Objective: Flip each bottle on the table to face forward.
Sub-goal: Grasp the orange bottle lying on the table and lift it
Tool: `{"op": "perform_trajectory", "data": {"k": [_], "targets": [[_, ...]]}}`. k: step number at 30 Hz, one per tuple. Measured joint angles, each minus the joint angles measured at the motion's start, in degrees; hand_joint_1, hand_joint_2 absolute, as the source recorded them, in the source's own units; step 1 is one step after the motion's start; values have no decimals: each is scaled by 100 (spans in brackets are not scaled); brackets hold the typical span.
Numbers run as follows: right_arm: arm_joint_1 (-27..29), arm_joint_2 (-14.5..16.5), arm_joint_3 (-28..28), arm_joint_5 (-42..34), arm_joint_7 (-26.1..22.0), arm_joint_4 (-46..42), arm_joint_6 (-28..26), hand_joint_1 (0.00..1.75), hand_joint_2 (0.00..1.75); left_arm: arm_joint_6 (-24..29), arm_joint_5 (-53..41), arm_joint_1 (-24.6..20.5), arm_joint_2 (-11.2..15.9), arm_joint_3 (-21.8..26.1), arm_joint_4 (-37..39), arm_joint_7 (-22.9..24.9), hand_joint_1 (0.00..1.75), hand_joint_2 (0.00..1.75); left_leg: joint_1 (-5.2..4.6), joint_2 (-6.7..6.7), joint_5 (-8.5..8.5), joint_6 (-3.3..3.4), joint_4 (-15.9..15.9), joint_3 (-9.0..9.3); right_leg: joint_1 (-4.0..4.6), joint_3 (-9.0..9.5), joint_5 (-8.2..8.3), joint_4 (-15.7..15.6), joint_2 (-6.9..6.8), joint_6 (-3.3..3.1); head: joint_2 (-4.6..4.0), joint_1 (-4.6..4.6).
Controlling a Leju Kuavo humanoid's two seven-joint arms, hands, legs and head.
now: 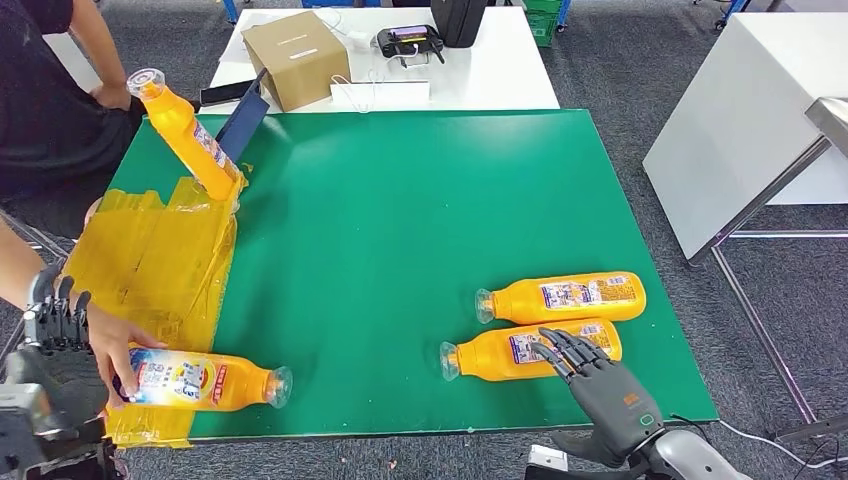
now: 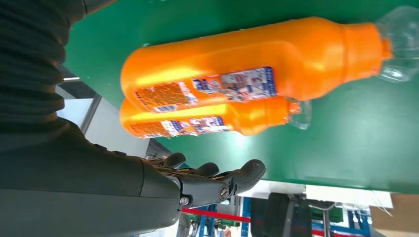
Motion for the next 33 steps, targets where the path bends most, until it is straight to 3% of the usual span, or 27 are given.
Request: {"op": "perform_trajectory", "data": {"k": [3,8,22,33], "targets": [[-1,-158,-5,-34,36,37,-28,0,175,-388,795,31,-52,252,-40,12,0,0,0,0,0,0,0,0,1,1,0,0,0,0,0,-1],[-209,-213,-37,-42,135,241,97,0,175,-656,1001,88,-110,438,-167,52,0,0,1,1,1,0,0,1,1,1,0,0,0,0,0,-1],[-1153,29,-335,-229,161,1329,736,0,175,-724,1018,118,-114,368,-472,134,0,0,0,2,4,3,0,1,0,2,1,0,0,0,0,-1],[-1571,183,-301,-259,142,1810,836,0,175,-713,1077,55,-108,285,-484,137,0,0,0,2,4,3,0,0,0,3,1,1,0,0,0,-1]]}}
